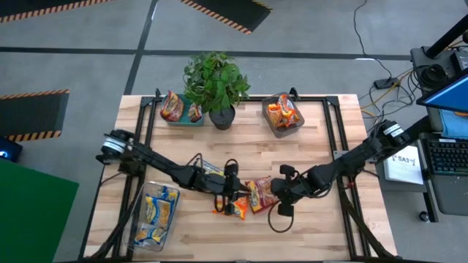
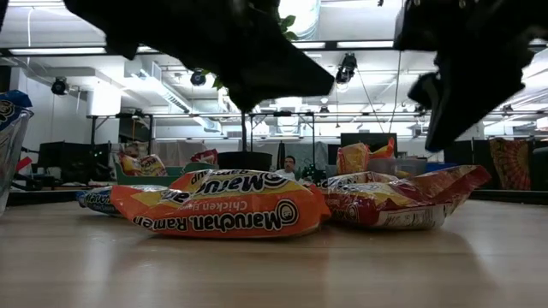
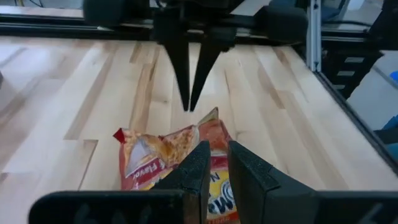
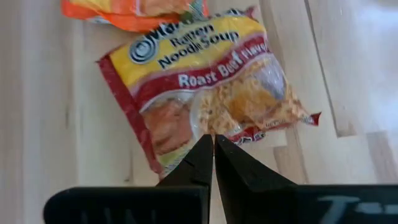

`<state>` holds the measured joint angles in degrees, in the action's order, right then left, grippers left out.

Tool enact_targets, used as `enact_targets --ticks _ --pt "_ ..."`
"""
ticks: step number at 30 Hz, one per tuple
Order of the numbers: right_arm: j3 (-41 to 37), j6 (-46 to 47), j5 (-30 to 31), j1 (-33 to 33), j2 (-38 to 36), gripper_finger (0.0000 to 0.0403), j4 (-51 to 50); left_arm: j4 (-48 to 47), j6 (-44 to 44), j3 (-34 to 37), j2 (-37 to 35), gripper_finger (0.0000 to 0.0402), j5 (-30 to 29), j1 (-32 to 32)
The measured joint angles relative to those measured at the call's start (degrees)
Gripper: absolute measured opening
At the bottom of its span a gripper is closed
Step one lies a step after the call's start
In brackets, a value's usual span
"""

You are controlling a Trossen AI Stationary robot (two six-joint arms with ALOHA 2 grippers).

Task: Sort Maruchan noodles
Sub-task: Put the red noodle pack into the green bin

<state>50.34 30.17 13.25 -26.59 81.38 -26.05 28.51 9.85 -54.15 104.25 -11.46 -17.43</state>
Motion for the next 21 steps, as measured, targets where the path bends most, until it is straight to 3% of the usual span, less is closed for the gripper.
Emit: enact_targets --ticks 9,13,17,21 --pt "-5.3 11.2 2.2 1.0 -0.6 0.0009 4.1 -8.2 -2.1 -8.3 8.2 0.0037 0.0 1.1" --pt "-5.4 16.4 -1.5 3.2 -1.1 0.0022 4.1 -11.9 -1.4 -10.8 11.8 0.0037 0.0 1.6" --pt "-5.5 20.2 -7.7 5.4 -1.9 0.007 4.0 -15.7 -0.2 -13.1 14.1 0.0037 0.0 1.6" --pt "-6.3 22.6 -8.6 6.7 -2.3 0.0142 4.6 -17.8 1.2 -13.9 15.3 0.0037 0.0 1.7"
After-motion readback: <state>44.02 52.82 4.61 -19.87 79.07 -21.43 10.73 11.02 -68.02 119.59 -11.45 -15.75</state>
